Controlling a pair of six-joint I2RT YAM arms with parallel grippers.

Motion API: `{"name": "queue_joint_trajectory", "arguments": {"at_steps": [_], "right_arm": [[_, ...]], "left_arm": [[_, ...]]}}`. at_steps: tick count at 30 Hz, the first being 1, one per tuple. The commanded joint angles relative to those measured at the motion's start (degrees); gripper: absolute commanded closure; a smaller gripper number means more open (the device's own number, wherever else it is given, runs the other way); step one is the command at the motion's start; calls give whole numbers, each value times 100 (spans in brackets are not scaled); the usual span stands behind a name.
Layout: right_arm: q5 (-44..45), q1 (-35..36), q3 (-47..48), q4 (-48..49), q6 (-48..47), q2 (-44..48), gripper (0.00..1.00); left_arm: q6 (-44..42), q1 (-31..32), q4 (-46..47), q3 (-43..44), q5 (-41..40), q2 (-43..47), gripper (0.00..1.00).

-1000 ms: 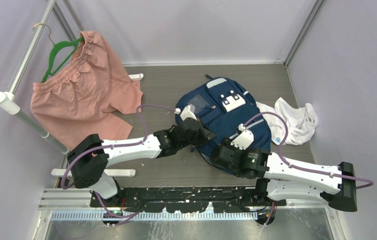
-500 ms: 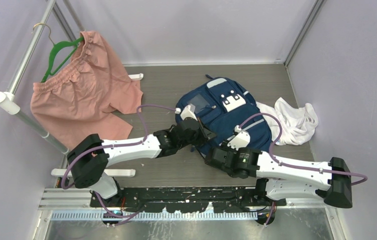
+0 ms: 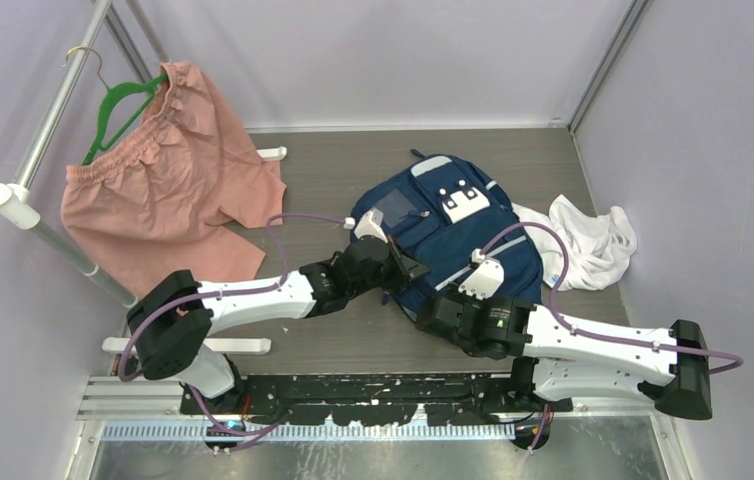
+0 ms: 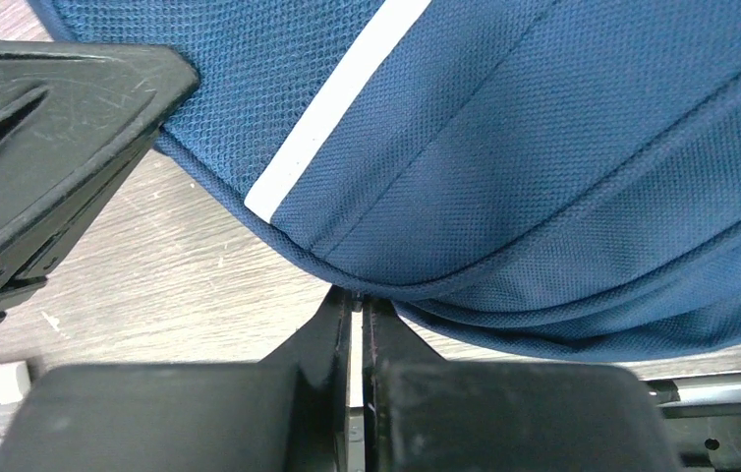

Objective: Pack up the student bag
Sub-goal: Zip the student bag at the center of the board.

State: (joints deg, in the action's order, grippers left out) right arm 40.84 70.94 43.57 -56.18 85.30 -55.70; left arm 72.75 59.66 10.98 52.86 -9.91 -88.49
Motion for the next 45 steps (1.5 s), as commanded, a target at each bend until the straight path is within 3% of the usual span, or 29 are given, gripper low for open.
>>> {"name": "queue_joint_trajectory", "arguments": {"at_steps": [1, 18, 29, 38, 40, 45], "right_arm": [[446, -23, 308, -206, -641, 169, 99], [-1195, -18, 599, 334, -1608, -98, 99], [-279, -48, 771, -324, -2277, -222, 99], [-211, -219, 900, 136, -3212, -688, 99], [-248, -219, 992, 232, -3339, -778, 99], [-332, -226, 1127, 496, -3563, -782, 99]], "left_arm": [[-64, -278, 352, -164, -80, 571, 100], [-691, -1529, -970, -654, -522, 1992, 100], [-1217, -2341, -1746, -929, -371, 2756, 100], [-1884, -2766, -3154, -426, -697, 3165, 100], [-2071, -2771, -3594, -104, -479, 3023, 83], [-2056, -2654, -4084, 92, 320, 3007, 62]]}}
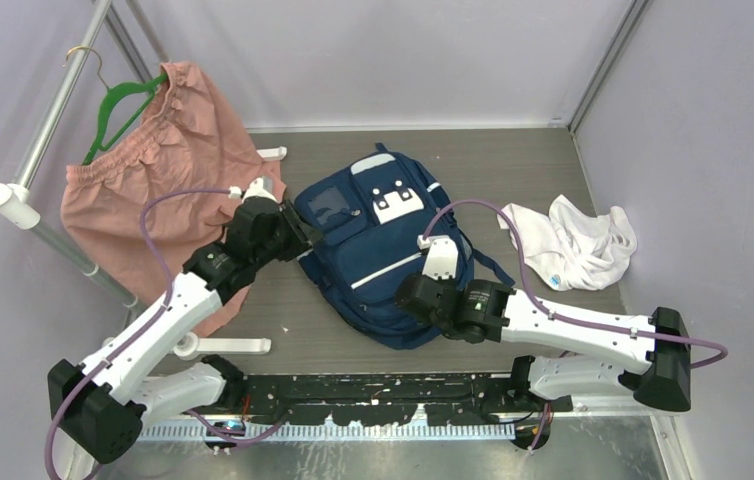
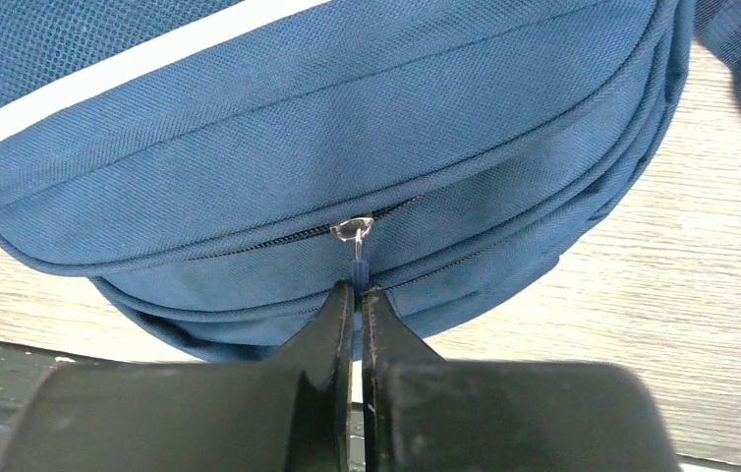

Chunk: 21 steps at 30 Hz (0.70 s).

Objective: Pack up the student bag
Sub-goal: Zip the student bag at the center of the board.

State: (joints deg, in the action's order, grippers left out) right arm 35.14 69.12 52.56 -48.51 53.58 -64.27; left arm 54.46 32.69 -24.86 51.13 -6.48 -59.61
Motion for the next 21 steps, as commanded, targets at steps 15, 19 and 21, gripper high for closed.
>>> {"name": "queue_joint_trajectory", "arguments": {"at_steps": [15, 19, 21], "right_arm": [[-15, -276, 262, -2, -570, 274, 99], [-34, -301, 264, -26, -571, 324, 99], [-37, -325, 263, -67, -556, 317, 99]], "left_arm": [[2617, 3269, -1128, 234, -2481, -429, 56], [2863, 3364, -543, 6, -2437, -581, 54], [2873, 3386, -336, -19, -2397, -708, 52]]}}
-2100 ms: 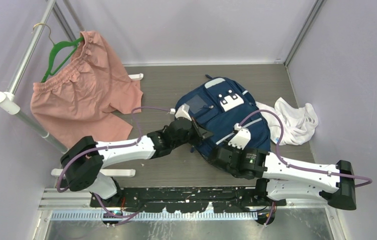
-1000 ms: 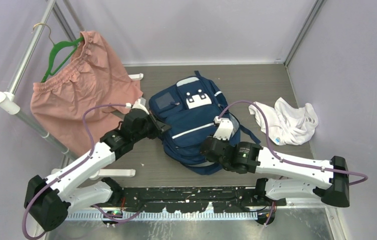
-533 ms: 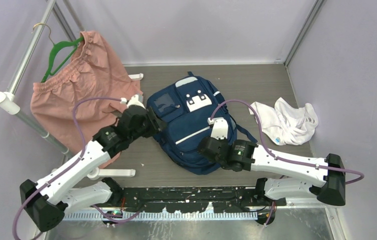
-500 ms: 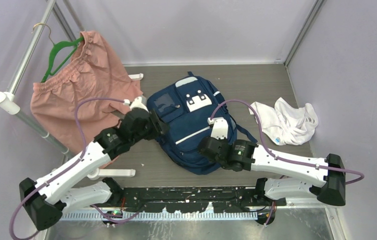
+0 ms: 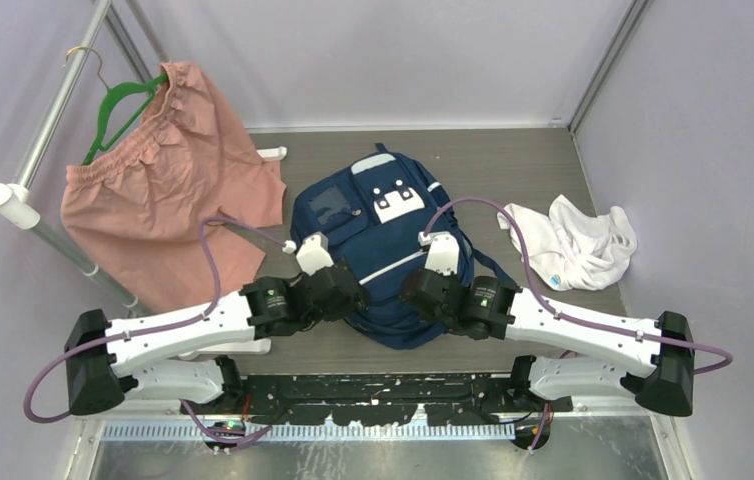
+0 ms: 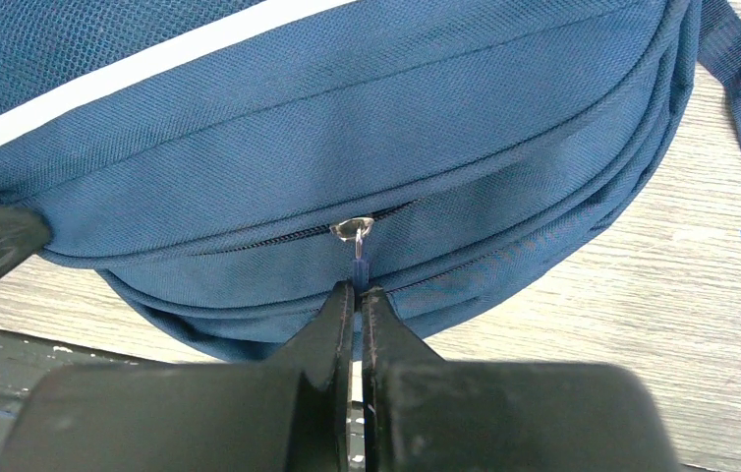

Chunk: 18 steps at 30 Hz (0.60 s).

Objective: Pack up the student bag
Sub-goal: Zip the student bag at the center of the board.

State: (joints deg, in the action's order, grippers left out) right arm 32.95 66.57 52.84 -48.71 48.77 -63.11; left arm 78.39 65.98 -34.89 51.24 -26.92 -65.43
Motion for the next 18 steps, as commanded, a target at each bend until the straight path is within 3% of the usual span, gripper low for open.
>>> {"name": "queue_joint_trajectory", "arguments": {"at_steps": [1, 5, 7, 8, 9, 11, 18], "right_arm": [[178, -85, 243, -68, -66, 178, 99], [114, -100, 247, -52, -43, 120, 99], [104, -98, 232, -27, -42, 136, 99], [98, -100, 223, -18, -49, 142, 99], [90, -106, 212, -16, -66, 147, 99], [115, -108, 189, -45, -90, 149, 99], [-140, -928, -2, -303, -172, 407, 99]], "left_arm": [[507, 60, 787, -58, -338, -165, 52], [724, 65, 1320, -322, -367, -268, 52], [785, 73, 1466, -421, -456, -257, 59], [808, 68, 1467, -448, -514, -229, 65], [806, 67, 1437, -471, -569, -187, 82], [824, 68, 1247, -484, -709, -58, 99], [572, 64, 26, -634, -1790, 1091, 100]]}}
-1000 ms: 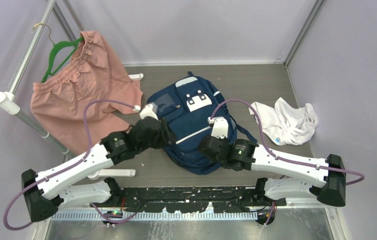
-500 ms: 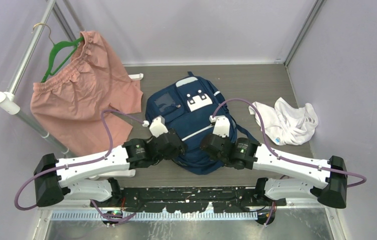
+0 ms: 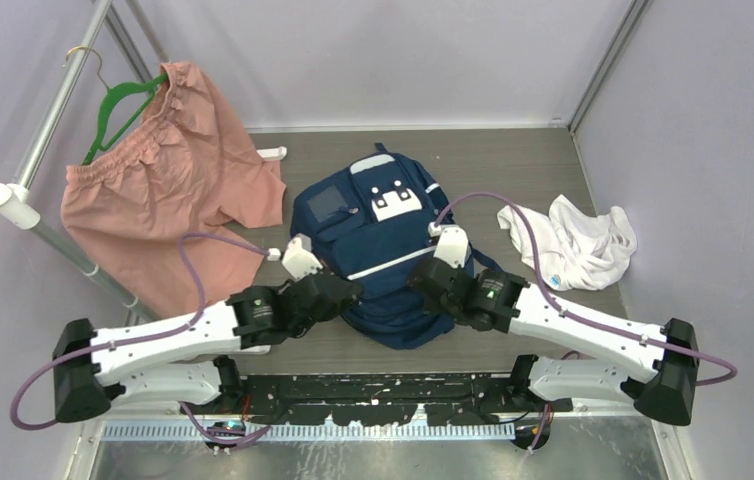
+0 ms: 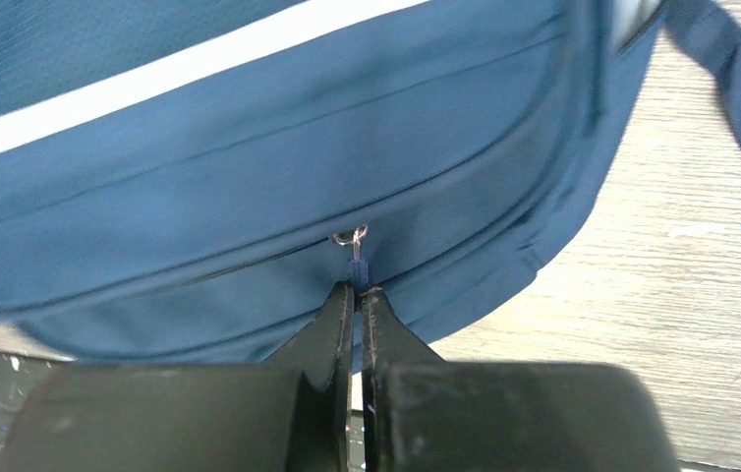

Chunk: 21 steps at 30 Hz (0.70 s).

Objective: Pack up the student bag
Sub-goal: Zip the student bag at the center of the board.

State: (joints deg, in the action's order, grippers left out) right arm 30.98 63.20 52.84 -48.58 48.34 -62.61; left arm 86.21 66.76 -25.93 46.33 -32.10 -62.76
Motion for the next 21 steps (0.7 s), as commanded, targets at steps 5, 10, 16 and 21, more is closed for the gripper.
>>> {"name": "queue_joint_trajectory", "arguments": {"at_steps": [5, 10, 16, 21], "right_arm": [[-521, -1371, -219, -213, -460, 653, 99], [-673, -1732, -135, 137, -886, 281, 99], [-1516, -2621, -33, 1040, -1475, -382, 99], [-2253, -2625, -51, 1010, -1904, -73, 99]], "left_arm": [[-871, -223, -1192, -525, -1709, 2110, 100], [-1556, -745, -1904, -380, -1440, 2700, 100], [-2757, -1007, -2190, 81, -787, 2415, 100], [-4244, -980, -2198, 756, 238, 1709, 72]]}}
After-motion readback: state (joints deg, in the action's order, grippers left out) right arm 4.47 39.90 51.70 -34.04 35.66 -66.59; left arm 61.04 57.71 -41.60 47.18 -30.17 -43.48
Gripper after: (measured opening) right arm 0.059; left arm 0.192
